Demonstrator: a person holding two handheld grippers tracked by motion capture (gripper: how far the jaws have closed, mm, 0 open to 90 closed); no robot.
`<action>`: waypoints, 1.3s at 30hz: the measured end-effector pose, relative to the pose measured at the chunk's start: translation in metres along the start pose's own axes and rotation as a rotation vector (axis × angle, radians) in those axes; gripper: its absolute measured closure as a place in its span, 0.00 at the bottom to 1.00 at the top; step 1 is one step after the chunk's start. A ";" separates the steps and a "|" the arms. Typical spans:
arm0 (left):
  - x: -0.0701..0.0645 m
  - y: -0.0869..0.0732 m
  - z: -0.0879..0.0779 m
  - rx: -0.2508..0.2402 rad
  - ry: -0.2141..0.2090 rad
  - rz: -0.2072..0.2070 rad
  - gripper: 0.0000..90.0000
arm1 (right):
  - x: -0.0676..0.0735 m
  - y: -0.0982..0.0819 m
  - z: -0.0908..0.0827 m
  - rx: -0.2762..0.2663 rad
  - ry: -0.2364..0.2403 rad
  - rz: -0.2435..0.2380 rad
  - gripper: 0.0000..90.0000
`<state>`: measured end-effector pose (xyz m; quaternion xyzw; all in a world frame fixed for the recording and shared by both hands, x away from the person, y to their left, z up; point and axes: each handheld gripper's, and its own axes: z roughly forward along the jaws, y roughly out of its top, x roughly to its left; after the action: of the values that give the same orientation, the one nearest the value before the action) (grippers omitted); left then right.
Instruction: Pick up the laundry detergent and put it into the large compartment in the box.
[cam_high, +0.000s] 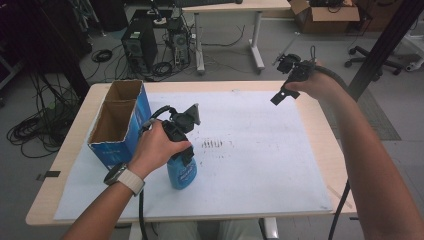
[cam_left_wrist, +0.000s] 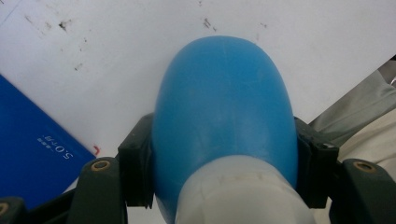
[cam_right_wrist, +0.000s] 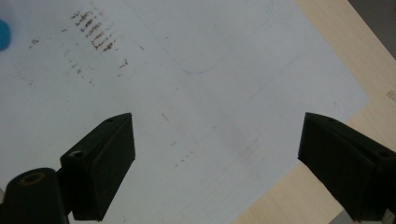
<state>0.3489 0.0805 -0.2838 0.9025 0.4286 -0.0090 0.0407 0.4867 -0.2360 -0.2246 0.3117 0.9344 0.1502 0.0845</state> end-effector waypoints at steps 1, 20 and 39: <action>0.000 0.000 0.000 0.000 -0.001 0.000 0.41 | 0.000 0.000 0.000 -0.001 0.000 0.000 0.12; -0.003 0.003 -0.044 -0.027 0.015 0.000 0.42 | 0.000 -0.002 -0.003 -0.005 -0.002 0.000 0.12; 0.004 0.002 -0.111 -0.055 0.025 -0.072 0.42 | 0.000 -0.005 -0.007 -0.011 -0.003 0.002 0.12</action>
<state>0.3507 0.0912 -0.1736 0.8852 0.4612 0.0127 0.0595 0.4822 -0.2416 -0.2199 0.3124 0.9331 0.1550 0.0874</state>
